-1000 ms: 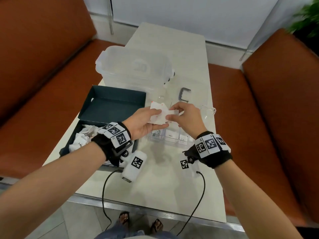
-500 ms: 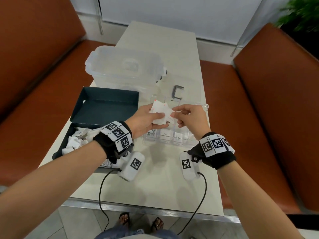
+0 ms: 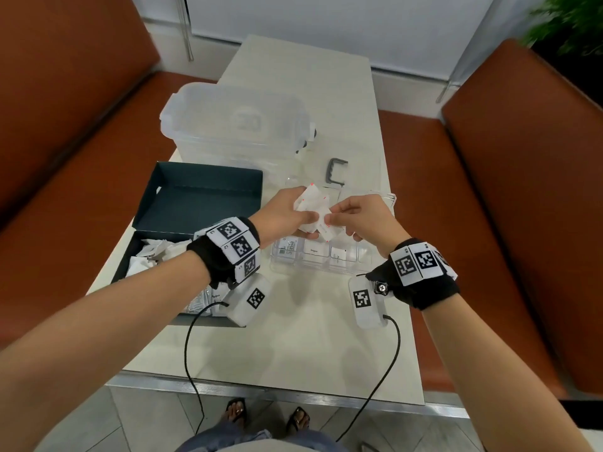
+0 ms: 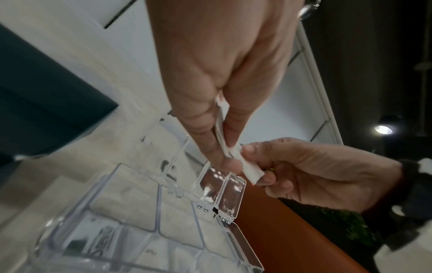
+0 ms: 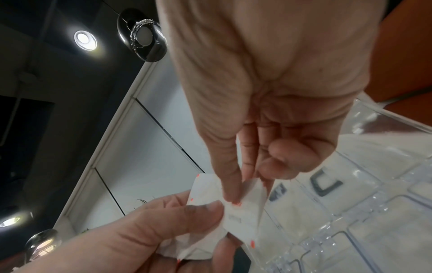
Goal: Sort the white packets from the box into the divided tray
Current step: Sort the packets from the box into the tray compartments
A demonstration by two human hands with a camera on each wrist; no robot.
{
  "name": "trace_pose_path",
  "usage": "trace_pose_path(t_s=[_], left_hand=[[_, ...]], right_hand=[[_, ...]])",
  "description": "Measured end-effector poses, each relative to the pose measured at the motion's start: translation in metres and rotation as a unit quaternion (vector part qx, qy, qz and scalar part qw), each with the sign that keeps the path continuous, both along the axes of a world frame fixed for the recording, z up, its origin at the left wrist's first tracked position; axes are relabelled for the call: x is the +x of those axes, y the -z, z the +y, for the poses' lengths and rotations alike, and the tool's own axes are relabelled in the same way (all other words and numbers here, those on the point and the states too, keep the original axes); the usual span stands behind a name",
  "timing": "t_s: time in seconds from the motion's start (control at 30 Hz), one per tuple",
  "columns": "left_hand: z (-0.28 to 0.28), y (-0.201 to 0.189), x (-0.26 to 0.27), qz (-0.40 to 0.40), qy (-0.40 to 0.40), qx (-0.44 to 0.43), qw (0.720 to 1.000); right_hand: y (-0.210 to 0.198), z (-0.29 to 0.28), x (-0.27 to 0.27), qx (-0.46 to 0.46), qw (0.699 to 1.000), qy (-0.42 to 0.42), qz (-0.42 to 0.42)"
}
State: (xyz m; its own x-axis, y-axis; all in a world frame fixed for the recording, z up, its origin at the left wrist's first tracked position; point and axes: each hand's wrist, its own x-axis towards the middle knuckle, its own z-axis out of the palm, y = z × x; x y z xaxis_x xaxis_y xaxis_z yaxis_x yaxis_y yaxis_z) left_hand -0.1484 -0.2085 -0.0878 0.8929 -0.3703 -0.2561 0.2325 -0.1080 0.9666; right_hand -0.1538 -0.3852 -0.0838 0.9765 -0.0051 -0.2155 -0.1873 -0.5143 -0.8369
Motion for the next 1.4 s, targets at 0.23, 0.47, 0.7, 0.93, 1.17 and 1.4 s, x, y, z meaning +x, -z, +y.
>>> trace_pose_path(t_s=[0.23, 0.47, 0.7, 0.93, 1.17, 1.4], left_hand=[[-0.02, -0.004, 0.01, 0.018, 0.006, -0.01, 1.0], [-0.027, 0.001, 0.012, 0.043, -0.023, -0.019, 0.999], [-0.025, 0.007, 0.011, 0.052, -0.029, -0.02, 0.998], [-0.021, 0.011, 0.008, 0.059, -0.039, -0.021, 0.997], [-0.019, 0.01, 0.007, 0.061, -0.039, -0.028, 0.997], [-0.019, 0.009, 0.006, 0.065, -0.037, -0.028, 0.997]], right_hand=[[0.001, -0.036, -0.001, 0.067, 0.996, 0.062, 0.015], [0.033, -0.07, 0.008, -0.123, 0.983, 0.108, 0.078], [0.064, -0.046, 0.021, -0.254, 0.959, 0.061, 0.11], [0.072, -0.041, 0.019, -0.325, 0.936, 0.0, 0.139], [0.064, -0.041, 0.023, -0.394, 0.907, -0.067, 0.137], [0.065, -0.044, 0.017, -0.454, 0.876, -0.109, 0.125]])
